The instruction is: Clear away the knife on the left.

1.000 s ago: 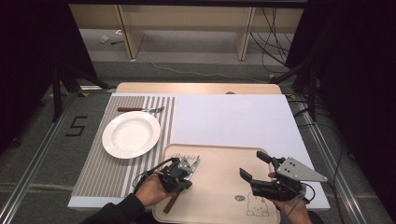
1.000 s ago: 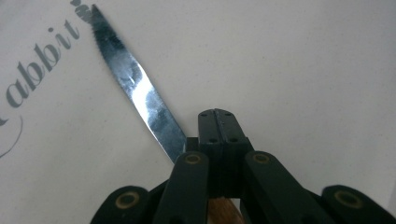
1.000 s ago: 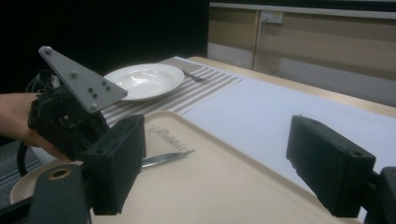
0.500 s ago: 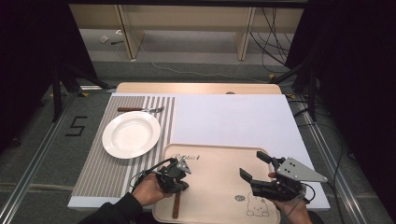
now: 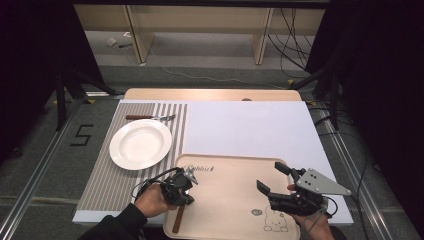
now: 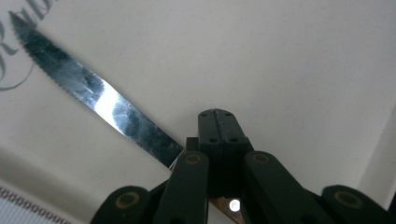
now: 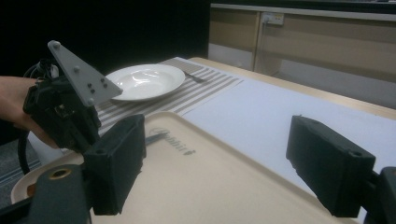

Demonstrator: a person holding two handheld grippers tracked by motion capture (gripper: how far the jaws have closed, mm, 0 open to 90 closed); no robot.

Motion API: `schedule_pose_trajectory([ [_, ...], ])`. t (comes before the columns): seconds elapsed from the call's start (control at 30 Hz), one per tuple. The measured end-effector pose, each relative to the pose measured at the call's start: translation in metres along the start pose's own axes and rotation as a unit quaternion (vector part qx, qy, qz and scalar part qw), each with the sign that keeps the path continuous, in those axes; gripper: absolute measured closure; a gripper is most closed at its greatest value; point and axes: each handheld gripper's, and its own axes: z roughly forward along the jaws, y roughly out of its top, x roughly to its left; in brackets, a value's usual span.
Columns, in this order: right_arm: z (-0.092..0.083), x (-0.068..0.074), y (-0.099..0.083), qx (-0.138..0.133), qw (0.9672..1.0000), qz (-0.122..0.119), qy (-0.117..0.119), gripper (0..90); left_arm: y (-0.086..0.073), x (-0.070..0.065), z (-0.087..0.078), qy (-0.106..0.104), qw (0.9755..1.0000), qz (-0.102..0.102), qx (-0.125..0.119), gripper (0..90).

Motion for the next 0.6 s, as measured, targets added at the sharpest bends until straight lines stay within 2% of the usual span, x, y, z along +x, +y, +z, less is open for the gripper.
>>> schedule_pose_trajectory([
  [0.3, 0.000, 0.000, 0.000, 0.002, 1.0000, 0.000, 0.000, 21.0, -0.004, 0.008, -0.003, 0.004, 0.9999, -0.014, 0.002, 89.6],
  [0.6, 0.000, 0.000, 0.000, 0.001, 1.0000, -0.001, 0.000, 21.0, -0.006, 0.012, -0.005, 0.009, 0.9998, -0.020, 0.003, 89.6],
])
